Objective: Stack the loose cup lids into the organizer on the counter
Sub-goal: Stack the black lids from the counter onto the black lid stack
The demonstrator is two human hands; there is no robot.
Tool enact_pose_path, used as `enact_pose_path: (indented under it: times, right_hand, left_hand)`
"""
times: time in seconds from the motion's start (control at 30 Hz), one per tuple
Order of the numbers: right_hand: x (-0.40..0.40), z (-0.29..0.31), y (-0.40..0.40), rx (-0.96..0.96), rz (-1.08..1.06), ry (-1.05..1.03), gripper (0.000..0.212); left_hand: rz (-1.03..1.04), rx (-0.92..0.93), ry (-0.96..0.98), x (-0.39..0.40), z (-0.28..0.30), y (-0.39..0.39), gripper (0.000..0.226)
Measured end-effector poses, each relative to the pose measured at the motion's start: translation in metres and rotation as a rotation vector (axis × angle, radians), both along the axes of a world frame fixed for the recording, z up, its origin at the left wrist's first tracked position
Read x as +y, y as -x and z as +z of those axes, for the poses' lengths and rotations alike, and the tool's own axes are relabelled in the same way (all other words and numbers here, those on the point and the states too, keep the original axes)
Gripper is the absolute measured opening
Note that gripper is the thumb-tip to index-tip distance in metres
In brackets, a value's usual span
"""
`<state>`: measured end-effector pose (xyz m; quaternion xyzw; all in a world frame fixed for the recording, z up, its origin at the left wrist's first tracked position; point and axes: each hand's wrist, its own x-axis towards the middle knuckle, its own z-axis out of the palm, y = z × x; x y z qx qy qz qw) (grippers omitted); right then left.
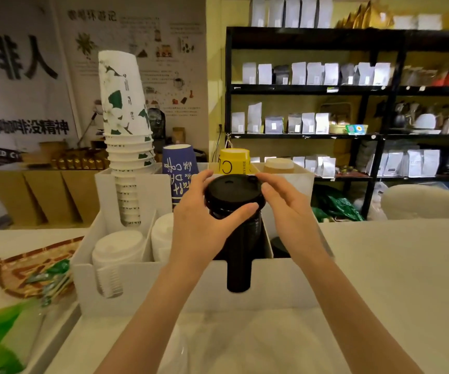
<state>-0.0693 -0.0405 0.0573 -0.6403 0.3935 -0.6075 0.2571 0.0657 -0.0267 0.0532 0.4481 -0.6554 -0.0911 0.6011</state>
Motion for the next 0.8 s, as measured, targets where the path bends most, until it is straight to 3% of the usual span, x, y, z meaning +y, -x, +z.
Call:
enact_pose_path:
  times: [0.23,0.8]
  right_hand:
    - [-0.026,-0.018,0.002,-0.016,0.133,-0.126,0.033]
    - [-0.038,-0.032,0.005,0.042,0.083,-0.151,0.034]
  left_hand:
    - [0.020,-0.065,-0.122,-0.028,-0.021,0.000,0.082]
    - [-0.044,-0.153,-0.270,-0.030,-0.024,-0.003,0.069]
